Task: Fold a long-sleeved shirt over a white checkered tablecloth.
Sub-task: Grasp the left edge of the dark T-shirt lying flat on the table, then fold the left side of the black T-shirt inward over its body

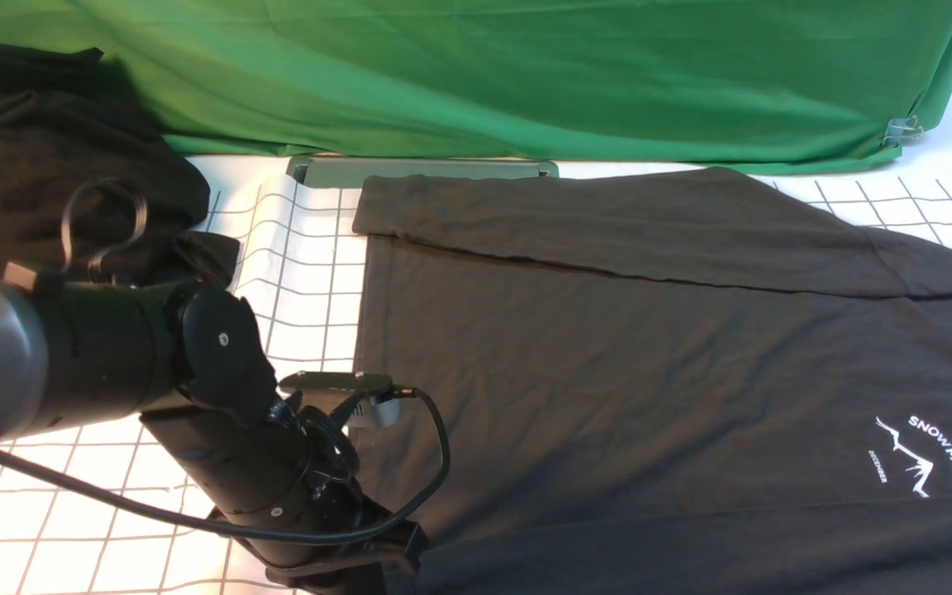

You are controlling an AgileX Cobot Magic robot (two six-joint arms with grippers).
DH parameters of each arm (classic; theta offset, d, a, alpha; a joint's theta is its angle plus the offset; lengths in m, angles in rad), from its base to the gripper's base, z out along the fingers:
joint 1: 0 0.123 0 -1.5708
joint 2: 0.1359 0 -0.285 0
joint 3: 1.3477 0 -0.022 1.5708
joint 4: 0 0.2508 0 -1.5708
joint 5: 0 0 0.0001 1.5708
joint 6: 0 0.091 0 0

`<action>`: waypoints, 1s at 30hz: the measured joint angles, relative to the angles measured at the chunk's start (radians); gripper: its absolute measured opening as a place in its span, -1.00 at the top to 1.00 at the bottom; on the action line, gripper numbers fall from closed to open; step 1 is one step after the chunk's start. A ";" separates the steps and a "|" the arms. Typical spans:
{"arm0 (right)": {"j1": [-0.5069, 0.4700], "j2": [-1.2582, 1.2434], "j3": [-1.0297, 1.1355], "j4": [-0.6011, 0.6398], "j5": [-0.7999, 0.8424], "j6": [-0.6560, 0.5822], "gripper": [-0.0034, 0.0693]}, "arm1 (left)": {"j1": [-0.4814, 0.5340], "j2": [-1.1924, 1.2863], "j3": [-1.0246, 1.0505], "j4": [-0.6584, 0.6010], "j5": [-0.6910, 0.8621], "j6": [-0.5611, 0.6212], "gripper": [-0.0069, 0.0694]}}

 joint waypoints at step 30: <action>0.000 0.000 0.000 0.000 -0.015 0.000 0.36 | 0.169 0.063 -0.547 -0.003 0.067 -0.188 0.75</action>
